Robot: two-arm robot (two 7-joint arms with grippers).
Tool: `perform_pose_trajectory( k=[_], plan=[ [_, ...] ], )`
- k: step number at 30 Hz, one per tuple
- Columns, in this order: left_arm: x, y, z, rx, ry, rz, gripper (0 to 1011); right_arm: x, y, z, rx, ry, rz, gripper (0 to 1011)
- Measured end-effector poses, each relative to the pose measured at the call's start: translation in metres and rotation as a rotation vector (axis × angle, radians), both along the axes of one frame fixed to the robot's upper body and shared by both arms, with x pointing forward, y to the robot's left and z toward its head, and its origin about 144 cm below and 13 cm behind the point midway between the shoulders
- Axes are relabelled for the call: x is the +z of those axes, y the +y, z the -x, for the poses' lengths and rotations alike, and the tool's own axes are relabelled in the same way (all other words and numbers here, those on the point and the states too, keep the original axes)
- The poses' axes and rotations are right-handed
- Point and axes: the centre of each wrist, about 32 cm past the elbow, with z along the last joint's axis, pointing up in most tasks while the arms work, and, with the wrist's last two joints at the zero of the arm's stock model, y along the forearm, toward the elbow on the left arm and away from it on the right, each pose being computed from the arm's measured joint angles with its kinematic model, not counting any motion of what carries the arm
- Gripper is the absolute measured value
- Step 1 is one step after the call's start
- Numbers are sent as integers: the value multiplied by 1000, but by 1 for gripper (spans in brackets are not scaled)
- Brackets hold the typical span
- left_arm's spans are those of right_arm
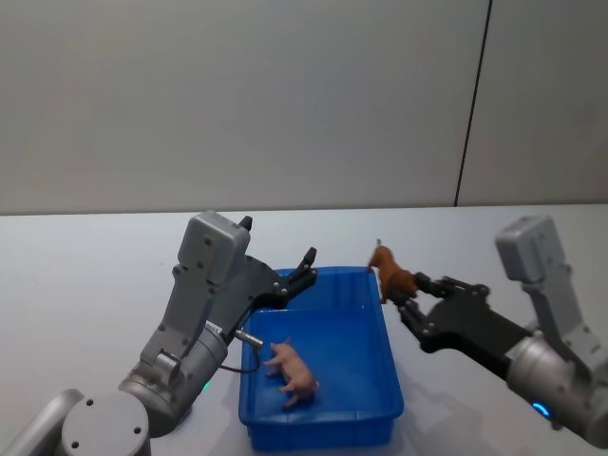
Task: Pick up the two dolls from the table and place them into the box.
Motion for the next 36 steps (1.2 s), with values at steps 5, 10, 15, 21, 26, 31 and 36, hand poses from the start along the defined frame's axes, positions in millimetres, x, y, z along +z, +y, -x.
perform_pose_trajectory(
  k=[5, 10, 15, 21, 26, 31, 36],
  plan=[
    [0, 0, 0, 0, 0, 0, 1003, 1, 10, -11, 37, 26, -11, 357],
    [0, 0, 0, 0, 0, 0, 1003, -1, 20, -24, 69, 58, -18, 510],
    [0, 0, 0, 0, 0, 0, 1003, -3, 25, -31, 87, 74, -19, 668],
    [0, 0, 0, 0, 0, 0, 1003, -4, 23, -35, 91, 69, -17, 836],
    [0, 0, 0, 0, 0, 0, 1003, -4, 13, -35, 79, 49, -9, 982],
    [0, 0, 0, 0, 0, 0, 1003, -4, 0, -31, 60, 33, -1, 1001],
    [0, 0, 0, 0, 0, 0, 1003, -8, -18, -24, 30, 33, 10, 1001]
  ],
)
